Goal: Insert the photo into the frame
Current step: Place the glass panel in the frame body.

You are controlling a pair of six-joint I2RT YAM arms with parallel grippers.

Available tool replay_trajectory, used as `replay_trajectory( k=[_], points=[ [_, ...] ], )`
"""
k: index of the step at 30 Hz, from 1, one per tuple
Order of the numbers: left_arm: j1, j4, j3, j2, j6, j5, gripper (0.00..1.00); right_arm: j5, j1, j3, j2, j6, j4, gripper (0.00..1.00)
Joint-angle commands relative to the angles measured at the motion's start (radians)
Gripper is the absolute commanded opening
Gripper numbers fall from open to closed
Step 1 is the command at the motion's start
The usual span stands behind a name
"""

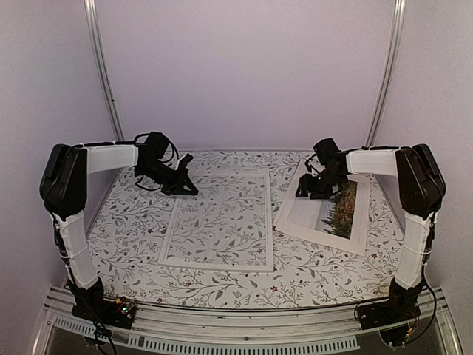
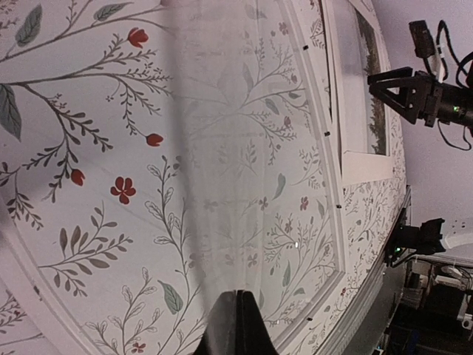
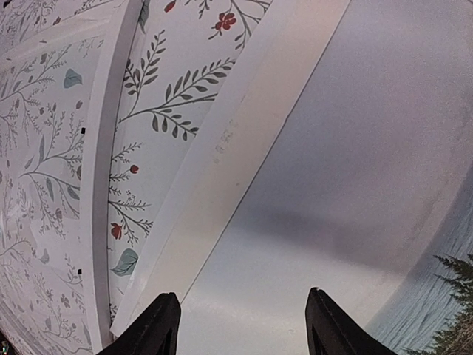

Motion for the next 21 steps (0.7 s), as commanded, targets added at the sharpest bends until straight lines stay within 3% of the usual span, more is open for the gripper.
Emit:
replay_trajectory(
  k=[1, 16, 21],
  points=[
    [0.007, 0.003, 0.015, -0.002, 0.021, 0.016, 0.0, -0.006, 0.01, 0.026, 0.016, -0.005, 0.002, 0.61],
    [-0.006, -0.022, -0.005, 0.018, 0.025, 0.002, 0.0, -0.007, 0.019, 0.033, 0.02, -0.005, -0.002, 0.61],
    [-0.006, -0.028, 0.004, 0.029, 0.021, -0.003, 0.06, -0.006, 0.022, 0.033, 0.022, -0.005, -0.001, 0.61]
  ],
)
